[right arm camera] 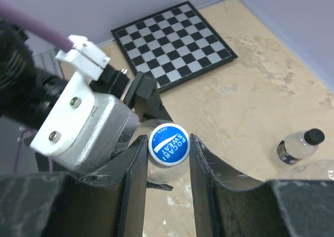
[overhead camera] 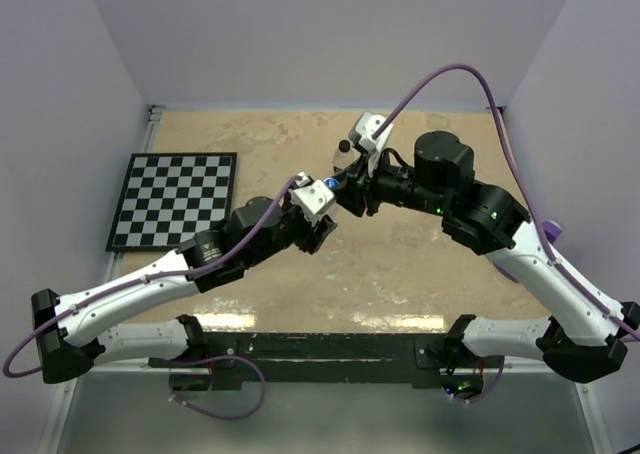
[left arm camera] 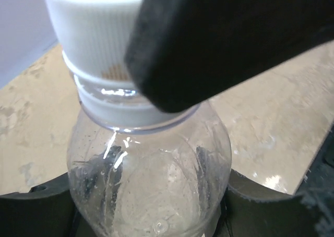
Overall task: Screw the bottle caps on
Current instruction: Screw the bottle cap onto the plastic bottle.
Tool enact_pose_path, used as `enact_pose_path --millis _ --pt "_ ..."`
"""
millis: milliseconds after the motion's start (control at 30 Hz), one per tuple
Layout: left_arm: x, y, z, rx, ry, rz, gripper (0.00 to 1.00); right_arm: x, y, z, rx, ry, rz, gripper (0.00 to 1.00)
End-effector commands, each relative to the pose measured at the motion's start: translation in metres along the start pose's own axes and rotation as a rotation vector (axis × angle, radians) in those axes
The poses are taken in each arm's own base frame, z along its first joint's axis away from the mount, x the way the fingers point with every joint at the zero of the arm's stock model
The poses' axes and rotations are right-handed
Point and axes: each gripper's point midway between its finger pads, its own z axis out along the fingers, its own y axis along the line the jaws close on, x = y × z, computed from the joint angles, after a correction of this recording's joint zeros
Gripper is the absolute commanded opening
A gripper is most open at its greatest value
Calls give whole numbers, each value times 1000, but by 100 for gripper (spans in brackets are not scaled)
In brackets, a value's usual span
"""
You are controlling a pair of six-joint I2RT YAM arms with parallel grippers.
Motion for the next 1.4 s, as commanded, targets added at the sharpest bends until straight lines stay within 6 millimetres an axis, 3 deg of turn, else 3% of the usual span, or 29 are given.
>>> enact_pose_path --millis 0,167,333,533,733,867,933,1167,1367 --pt "-88 18 -2 -178 -308 -140 0 64 -5 29 89 172 180 5" --pt "-81 21 3 -245 -328 -154 0 64 -4 31 118 148 229 11" --pt "-70 14 5 -202 -285 -118 0 41 1 13 97 62 192 45" --pt "-48 5 3 14 -244 -76 0 1 17 -23 5 -52 67 65" --pt "-35 -24 -14 381 -249 25 0 -18 31 -46 -105 -109 -123 68" --pt "-34 -39 -25 543 -248 70 0 -25 39 -52 -164 -138 -216 67" --pt "-24 -46 -28 608 -208 74 0 -29 42 -56 -190 -158 -257 66" --pt "-22 -54 -36 711 -206 105 0 -33 48 -61 -262 -160 -341 62" --pt "-25 -59 -38 753 -213 124 0 -22 58 -50 -357 -120 -357 58"
